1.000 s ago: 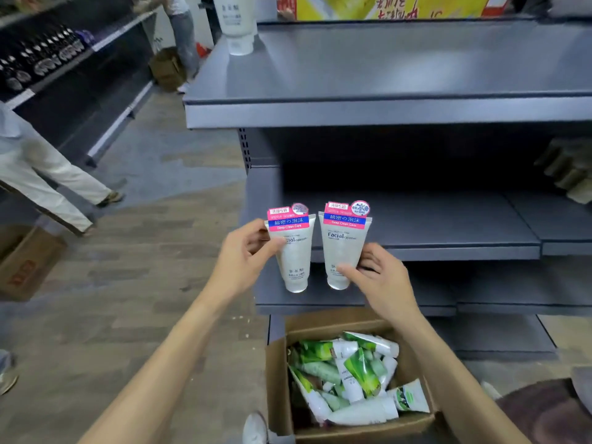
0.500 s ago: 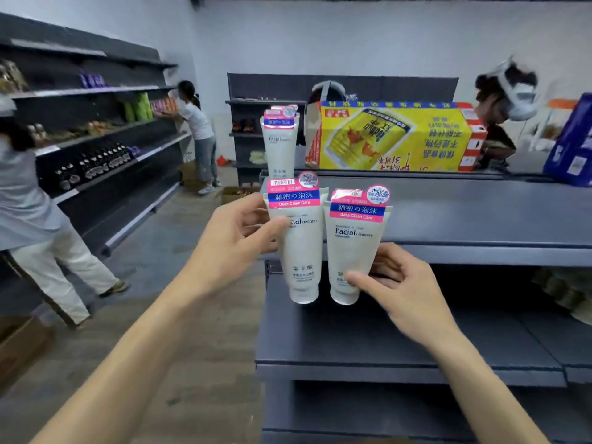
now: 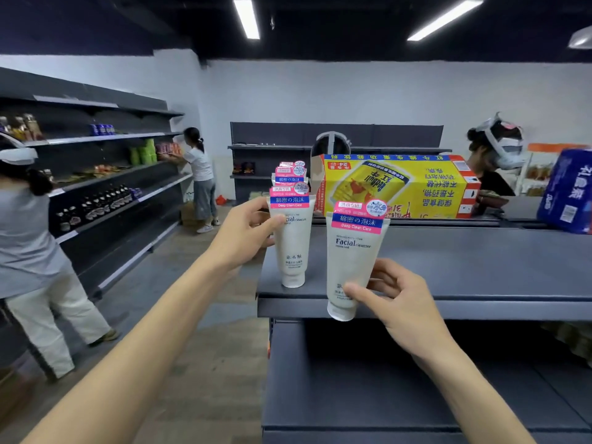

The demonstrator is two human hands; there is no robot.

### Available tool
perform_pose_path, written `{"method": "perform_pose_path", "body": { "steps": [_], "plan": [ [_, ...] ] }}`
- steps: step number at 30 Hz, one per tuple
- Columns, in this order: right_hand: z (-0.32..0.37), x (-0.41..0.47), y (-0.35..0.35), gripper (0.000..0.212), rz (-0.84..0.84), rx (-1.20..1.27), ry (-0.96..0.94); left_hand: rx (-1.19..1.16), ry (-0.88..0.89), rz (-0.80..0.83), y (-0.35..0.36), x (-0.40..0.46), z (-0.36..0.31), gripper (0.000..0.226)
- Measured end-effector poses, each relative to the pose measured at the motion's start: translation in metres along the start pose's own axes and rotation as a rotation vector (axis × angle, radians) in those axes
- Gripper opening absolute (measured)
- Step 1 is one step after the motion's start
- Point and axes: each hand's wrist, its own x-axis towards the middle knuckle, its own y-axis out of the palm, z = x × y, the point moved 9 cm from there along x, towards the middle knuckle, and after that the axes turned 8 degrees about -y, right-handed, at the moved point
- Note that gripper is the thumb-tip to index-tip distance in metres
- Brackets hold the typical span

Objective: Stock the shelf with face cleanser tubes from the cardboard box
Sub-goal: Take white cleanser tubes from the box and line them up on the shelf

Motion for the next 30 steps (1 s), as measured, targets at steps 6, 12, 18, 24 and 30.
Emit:
{"method": "perform_pose_path", "body": {
  "steps": [6,12,18,24,30],
  "plan": [
    [-0.003,0.005,0.002,0.029,-0.021,0.002,0.002,0.017,-0.059,0.022,-0.002,0.031,0.014,0.019],
    [-0.008,0.008,0.006,0.03,-0.021,0.0,0.009,0.004,-0.103,-0.032,-0.009,0.025,0.032,0.02],
    [-0.01,0.016,0.011,0.03,-0.014,0.003,0.008,0.165,-0.112,-0.098,-0.002,0.009,0.053,0.031],
    [-0.012,0.02,0.015,0.029,-0.011,0.022,0.01,0.199,-0.097,-0.148,0.0,0.019,0.052,0.031],
    [-0.013,0.021,0.017,0.028,0.001,0.039,0.003,0.251,-0.075,-0.184,0.002,0.032,0.053,0.032]
  ]
}}
